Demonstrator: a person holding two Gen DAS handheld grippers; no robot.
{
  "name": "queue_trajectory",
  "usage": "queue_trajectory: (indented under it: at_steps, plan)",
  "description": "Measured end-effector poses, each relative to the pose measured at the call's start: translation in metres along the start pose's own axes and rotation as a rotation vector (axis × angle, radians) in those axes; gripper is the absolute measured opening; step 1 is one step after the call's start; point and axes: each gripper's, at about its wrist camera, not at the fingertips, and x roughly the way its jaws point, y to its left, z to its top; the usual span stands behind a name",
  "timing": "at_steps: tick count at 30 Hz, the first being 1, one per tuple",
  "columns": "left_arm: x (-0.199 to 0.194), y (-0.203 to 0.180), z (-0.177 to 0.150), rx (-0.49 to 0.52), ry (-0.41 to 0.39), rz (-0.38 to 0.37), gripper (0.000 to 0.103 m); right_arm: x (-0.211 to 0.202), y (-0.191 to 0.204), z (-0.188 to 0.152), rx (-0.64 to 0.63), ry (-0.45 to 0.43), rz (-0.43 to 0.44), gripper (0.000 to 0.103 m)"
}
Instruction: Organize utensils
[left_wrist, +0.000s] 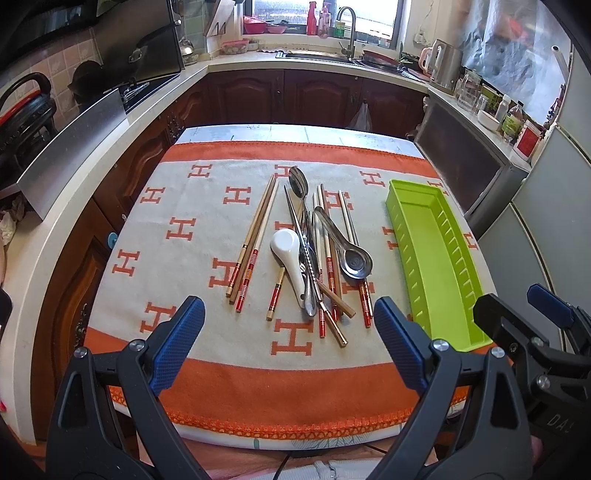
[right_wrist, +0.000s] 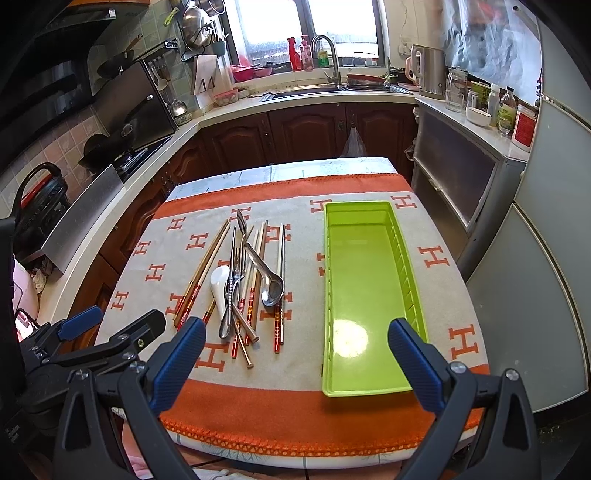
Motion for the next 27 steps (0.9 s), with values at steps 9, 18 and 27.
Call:
queue_trajectory:
  at_steps: [9,18,27]
  plan:
    - [0.004,0.003,-0.002,-0.006,0.007,-0.002,0.092,0.002,0.001,0.0,-0.001,0.013,0.003,0.1]
    - [0.007,0.008,-0.002,-0.025,0.021,-0.017,0.092,0.006,0.004,0.001,0.002,0.024,0.01,0.1]
    - [0.018,0.011,0.004,-0.019,0.05,-0.036,0.092,0.019,0.008,0.009,-0.009,0.059,0.047,0.093]
